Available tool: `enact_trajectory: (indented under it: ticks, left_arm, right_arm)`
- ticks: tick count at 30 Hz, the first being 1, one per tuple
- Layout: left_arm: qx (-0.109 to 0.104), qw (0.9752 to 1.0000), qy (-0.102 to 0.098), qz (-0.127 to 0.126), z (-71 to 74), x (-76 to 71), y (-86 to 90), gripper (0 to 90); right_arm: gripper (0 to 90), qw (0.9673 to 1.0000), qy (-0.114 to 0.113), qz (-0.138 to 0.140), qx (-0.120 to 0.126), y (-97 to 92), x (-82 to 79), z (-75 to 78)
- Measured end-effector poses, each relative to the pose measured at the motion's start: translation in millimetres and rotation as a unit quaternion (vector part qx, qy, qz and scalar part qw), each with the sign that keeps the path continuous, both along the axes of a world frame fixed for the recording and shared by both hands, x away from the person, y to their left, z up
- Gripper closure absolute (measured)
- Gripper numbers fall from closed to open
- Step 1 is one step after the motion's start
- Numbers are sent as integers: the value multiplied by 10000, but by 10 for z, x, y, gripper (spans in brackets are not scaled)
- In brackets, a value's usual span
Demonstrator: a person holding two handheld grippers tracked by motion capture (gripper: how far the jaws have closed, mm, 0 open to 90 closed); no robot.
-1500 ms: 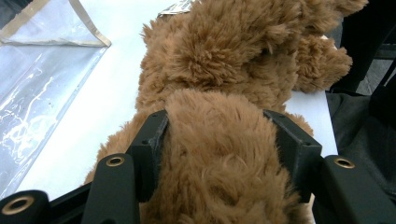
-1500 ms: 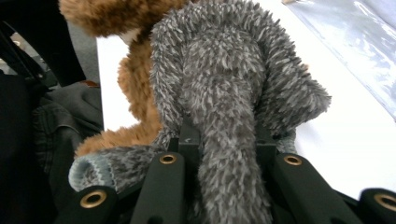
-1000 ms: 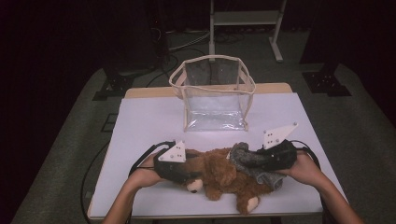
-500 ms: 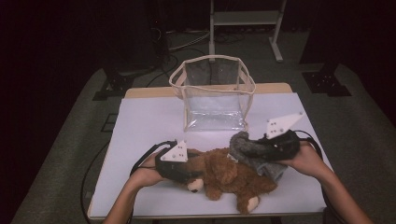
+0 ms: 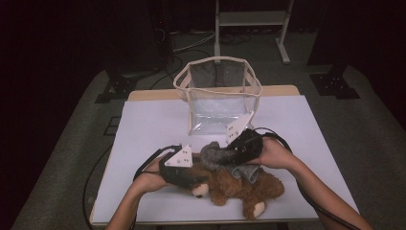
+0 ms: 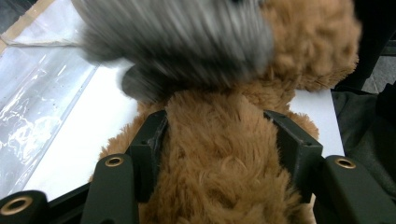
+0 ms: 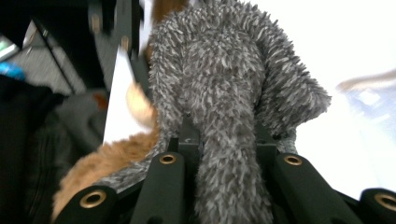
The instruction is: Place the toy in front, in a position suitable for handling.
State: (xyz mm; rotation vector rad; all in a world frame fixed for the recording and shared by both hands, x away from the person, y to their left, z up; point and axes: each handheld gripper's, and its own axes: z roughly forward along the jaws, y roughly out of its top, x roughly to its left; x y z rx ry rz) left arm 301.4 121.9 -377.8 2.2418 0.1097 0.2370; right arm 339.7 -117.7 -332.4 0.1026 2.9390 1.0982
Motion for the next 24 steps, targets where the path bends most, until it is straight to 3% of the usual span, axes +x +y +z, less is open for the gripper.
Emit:
enact_trajectory:
  ticks: [7,15,17,18,21,24]
  left_arm:
    - [34,10000,-20,61,32,4,-9,287]
    - [-102,9993,120,335,57,28,259,182]
    - [-250,9985,321,376,10,48,329,194]
    - [-350,9980,372,363,-21,53,357,246]
    - [-589,9967,452,333,-107,71,375,399]
    - [-641,9968,401,275,-128,81,317,452]
  right_arm:
    - [740,9993,154,-197,262,-151,-55,-191]
    - [741,9984,252,-263,421,-220,-47,-243]
    - [741,9985,256,-284,396,-225,-51,-238]
    - [741,9986,250,-276,384,-220,-49,-235]
    - [740,9992,219,-251,208,-187,-51,-199]
    - [740,9997,115,-201,-61,-141,-33,-88]
